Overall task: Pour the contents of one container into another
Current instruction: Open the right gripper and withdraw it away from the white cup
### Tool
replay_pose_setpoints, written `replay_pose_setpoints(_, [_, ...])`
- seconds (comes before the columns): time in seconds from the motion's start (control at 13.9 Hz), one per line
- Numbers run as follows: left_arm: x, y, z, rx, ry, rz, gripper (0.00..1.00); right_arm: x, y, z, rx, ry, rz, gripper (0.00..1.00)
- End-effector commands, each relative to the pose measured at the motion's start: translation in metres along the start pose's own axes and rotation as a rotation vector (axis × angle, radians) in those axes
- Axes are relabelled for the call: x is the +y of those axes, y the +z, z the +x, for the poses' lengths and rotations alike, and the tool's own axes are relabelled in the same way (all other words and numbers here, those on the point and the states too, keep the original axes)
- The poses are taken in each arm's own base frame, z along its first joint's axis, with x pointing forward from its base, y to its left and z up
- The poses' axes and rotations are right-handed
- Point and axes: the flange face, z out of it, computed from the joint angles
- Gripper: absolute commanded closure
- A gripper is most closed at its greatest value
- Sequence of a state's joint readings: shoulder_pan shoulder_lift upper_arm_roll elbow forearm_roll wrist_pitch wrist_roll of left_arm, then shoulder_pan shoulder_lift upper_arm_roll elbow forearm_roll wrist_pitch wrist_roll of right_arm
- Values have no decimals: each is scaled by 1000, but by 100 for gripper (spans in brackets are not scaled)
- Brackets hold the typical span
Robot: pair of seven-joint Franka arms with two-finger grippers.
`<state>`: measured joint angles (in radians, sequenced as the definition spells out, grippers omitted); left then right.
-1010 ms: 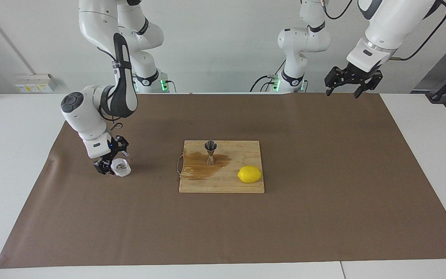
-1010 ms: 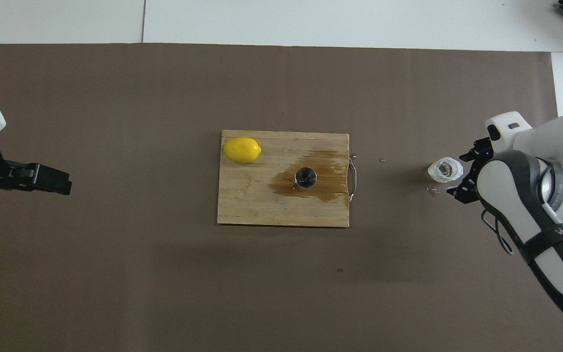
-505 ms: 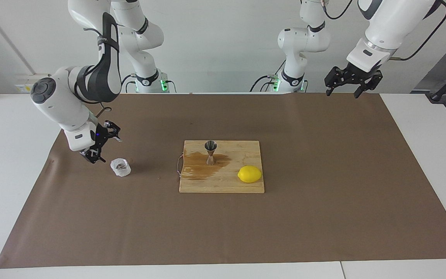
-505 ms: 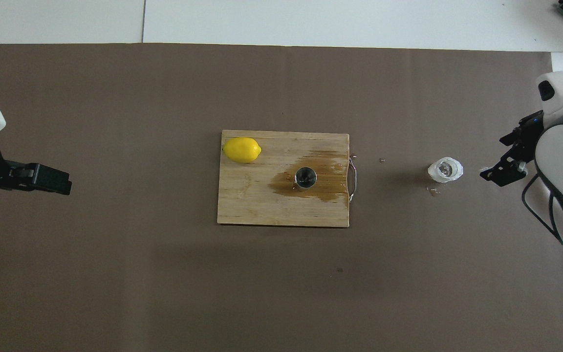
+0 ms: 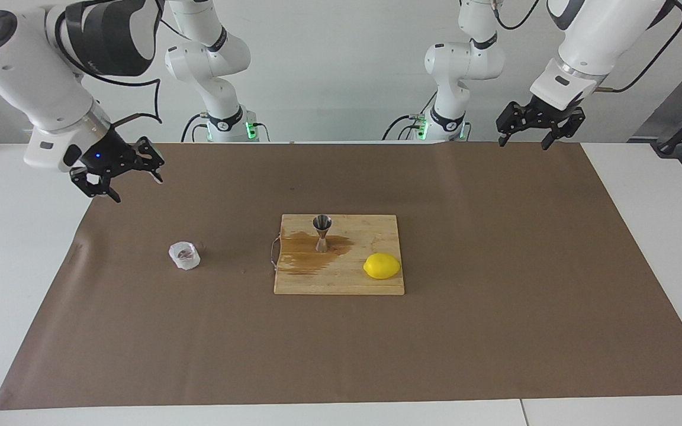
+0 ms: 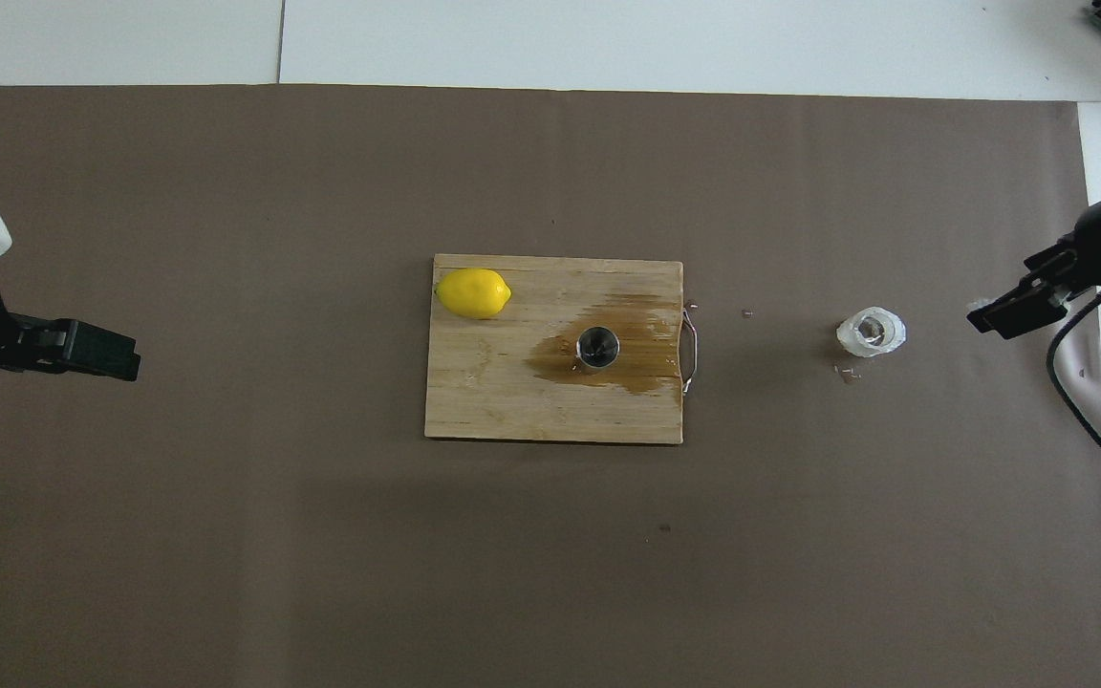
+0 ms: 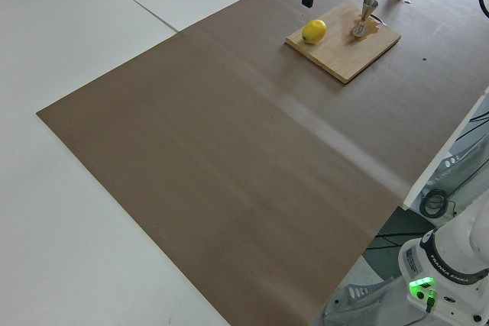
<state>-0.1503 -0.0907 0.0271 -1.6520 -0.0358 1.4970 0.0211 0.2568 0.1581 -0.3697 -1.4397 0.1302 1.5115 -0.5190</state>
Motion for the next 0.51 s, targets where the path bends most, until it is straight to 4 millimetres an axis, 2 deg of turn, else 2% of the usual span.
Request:
replay_pose_setpoints(0.0, [-3, -1, -7, 6, 2, 12, 0, 7, -31, -10, 1, 163, 12, 9])
replay_pose_setpoints(0.14, [-3, -1, -7, 6, 2, 12, 0, 14, -39, -22, -1, 244, 65, 9])
replay_pose_setpoints(0.29, [-3, -1, -7, 6, 2, 12, 0, 6, -61, -40, -3, 275, 74, 9])
replay_pose_setpoints(0.36, [-3, -1, -7, 6, 2, 12, 0, 2, -81, -56, 27, 293, 62, 9])
replay_pose_setpoints(0.43, [-3, -1, -7, 6, 2, 12, 0, -8, -94, -65, 46, 285, 58, 9])
